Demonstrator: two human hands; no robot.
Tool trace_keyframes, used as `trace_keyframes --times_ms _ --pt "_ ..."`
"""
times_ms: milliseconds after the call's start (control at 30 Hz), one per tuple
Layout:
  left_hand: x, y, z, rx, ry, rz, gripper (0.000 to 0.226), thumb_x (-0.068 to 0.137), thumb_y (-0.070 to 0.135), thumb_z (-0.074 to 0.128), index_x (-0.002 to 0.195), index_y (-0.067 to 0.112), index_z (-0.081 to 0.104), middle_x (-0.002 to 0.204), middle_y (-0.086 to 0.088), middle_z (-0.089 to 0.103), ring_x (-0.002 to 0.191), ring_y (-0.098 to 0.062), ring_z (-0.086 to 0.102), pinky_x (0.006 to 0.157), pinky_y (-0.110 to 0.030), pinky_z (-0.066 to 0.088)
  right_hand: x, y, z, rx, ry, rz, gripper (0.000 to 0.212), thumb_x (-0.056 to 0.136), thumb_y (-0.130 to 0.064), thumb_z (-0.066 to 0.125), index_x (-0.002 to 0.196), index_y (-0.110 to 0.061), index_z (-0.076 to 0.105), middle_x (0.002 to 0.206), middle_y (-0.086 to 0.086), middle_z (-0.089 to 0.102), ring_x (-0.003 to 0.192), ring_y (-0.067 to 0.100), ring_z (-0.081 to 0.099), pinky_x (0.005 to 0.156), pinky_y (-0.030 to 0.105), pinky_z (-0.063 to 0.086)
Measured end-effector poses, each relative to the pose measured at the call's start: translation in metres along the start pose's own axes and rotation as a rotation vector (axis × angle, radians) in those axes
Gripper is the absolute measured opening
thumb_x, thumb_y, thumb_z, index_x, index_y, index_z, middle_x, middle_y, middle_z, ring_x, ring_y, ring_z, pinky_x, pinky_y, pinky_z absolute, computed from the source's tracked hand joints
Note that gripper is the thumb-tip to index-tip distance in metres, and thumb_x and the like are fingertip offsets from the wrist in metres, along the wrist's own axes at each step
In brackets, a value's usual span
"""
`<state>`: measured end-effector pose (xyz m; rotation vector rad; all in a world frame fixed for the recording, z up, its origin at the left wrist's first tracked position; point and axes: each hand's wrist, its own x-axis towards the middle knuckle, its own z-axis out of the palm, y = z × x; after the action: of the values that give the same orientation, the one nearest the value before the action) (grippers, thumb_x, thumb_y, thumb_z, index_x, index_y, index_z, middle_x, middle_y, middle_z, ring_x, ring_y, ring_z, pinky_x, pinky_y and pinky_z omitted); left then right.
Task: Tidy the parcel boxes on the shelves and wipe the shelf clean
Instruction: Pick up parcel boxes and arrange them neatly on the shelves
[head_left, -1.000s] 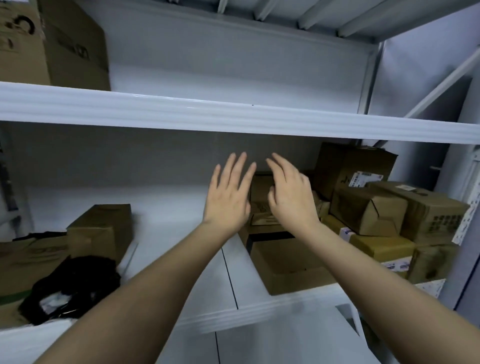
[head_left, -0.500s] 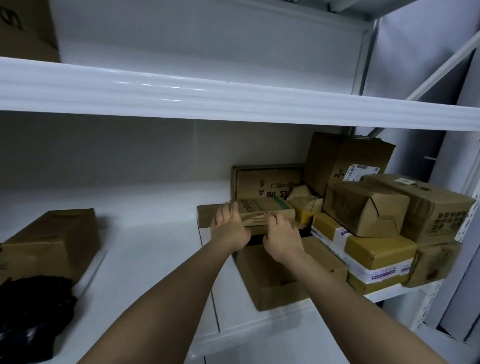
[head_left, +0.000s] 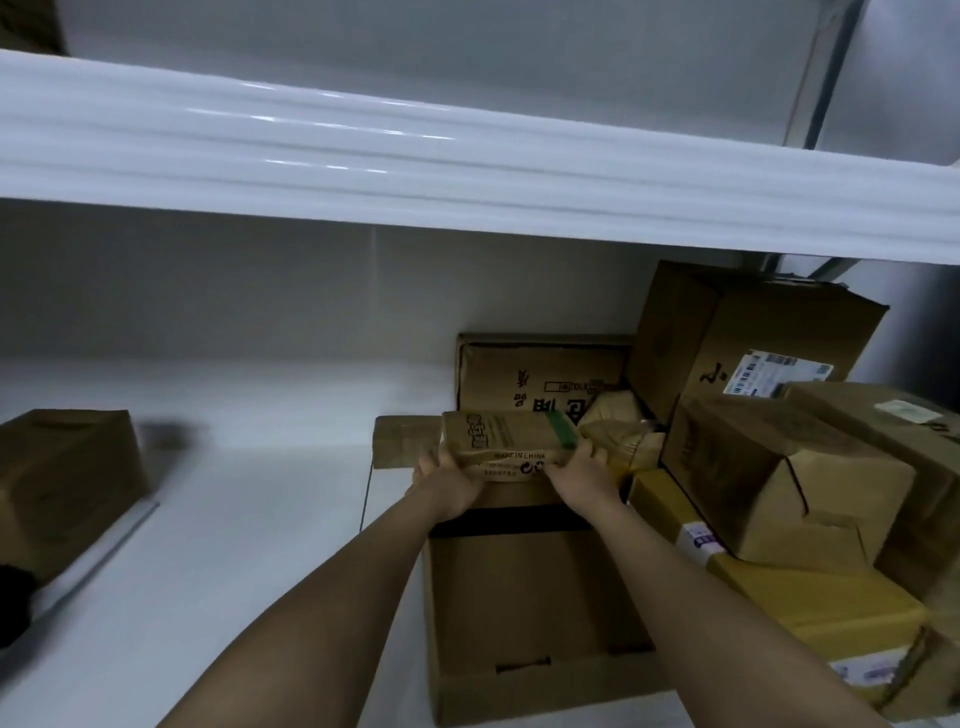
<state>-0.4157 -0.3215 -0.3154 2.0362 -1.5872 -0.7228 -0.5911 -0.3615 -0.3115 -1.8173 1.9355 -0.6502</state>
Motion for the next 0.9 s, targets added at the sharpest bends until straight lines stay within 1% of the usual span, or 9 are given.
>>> trace_keyframes --times_ms 133,233,367,533,600,667,733,800,900 --pt "0.022 0.003 0.005 -0.111 -0.006 -0.039 0.089 0.091 0.051 0.051 0.153 0.016 -0.002 0.159 -0.014 -0.001 0.145 -0.036 0.012 0.117 -0.048 0.018 0.022 0.007 0.007 0.111 0.031 0.081 0.070 0.094 -0.043 0.050 0.146 -0.008 0.018 0.148 0.014 0.022 0.130 0.033 0.037 0.103 0.039 0.040" --pt "0.033 0.005 0.009 -0.217 -0.010 -0.081 0.100 0.086 0.058 0.054 0.152 0.012 -0.006 0.159 -0.015 0.000 0.144 -0.036 0.014 0.117 -0.048 0.019 0.033 0.011 0.012 0.227 0.018 0.149 0.077 0.093 -0.043 0.053 0.148 -0.006 0.013 0.150 0.014 0.020 0.131 0.032 0.036 0.103 0.036 0.037" --pt "0.046 0.004 0.014 -0.376 -0.042 -0.145 0.107 0.082 0.060 0.059 0.152 0.010 -0.004 0.156 -0.015 0.017 0.141 -0.033 0.024 0.115 -0.049 0.025 0.044 0.014 0.015 0.367 -0.006 0.214 0.079 0.093 -0.036 0.057 0.150 -0.005 0.012 0.150 0.015 0.023 0.131 0.033 0.037 0.104 0.036 0.037" --pt "0.053 0.007 0.018 -0.545 -0.007 -0.206 0.091 0.081 0.052 0.063 0.147 0.008 0.018 0.143 -0.014 0.039 0.128 -0.032 0.042 0.107 -0.046 0.038 0.051 0.017 0.013 0.509 0.015 0.291 0.063 0.091 -0.025 0.058 0.143 0.000 0.031 0.139 0.016 0.043 0.122 0.033 0.046 0.096 0.033 0.043" --pt "0.055 0.009 0.018 -0.610 0.022 -0.245 0.089 0.075 0.053 0.063 0.143 0.008 0.025 0.138 -0.014 0.045 0.122 -0.032 0.047 0.103 -0.046 0.041 0.050 0.016 0.011 0.577 0.041 0.315 0.056 0.092 -0.028 0.055 0.138 0.000 0.039 0.134 0.016 0.048 0.117 0.033 0.049 0.093 0.032 0.044" --pt "0.052 0.013 0.016 -0.657 0.082 -0.275 0.090 0.069 0.056 0.061 0.139 0.007 0.031 0.132 -0.014 0.049 0.118 -0.032 0.050 0.100 -0.044 0.044 0.048 0.015 0.012 0.602 0.082 0.330 0.059 0.090 -0.034 0.055 0.138 -0.004 0.041 0.134 0.016 0.048 0.117 0.034 0.049 0.100 0.039 0.044" --pt "0.041 0.018 0.010 -0.688 0.168 -0.308 0.080 0.079 0.053 0.058 0.138 0.004 0.034 0.133 -0.016 0.048 0.117 -0.032 0.050 0.098 -0.040 0.045 0.045 0.014 0.013 0.626 0.134 0.336 0.062 0.090 -0.037 0.056 0.141 -0.007 0.036 0.138 0.016 0.043 0.122 0.035 0.045 0.103 0.042 0.040" --pt "0.034 0.018 0.006 -0.717 0.212 -0.338 0.069 0.090 0.045 0.054 0.139 0.003 0.031 0.135 -0.017 0.043 0.119 -0.032 0.047 0.095 -0.037 0.043 0.041 0.011 0.013 0.690 0.182 0.352 0.059 0.091 -0.034 0.058 0.139 -0.009 0.035 0.140 0.017 0.037 0.122 0.036 0.042 0.100 0.037 0.040" --pt "0.024 0.015 -0.003 -0.801 0.235 -0.366 0.065 0.092 0.042 0.053 0.139 0.004 0.029 0.135 -0.017 0.043 0.120 -0.032 0.047 0.095 -0.039 0.043 0.034 0.006 0.013 0.847 0.275 0.353 0.048 0.090 -0.027 0.063 0.128 -0.008 0.042 0.136 0.017 0.035 0.113 0.033 0.044 0.093 0.032 0.039"
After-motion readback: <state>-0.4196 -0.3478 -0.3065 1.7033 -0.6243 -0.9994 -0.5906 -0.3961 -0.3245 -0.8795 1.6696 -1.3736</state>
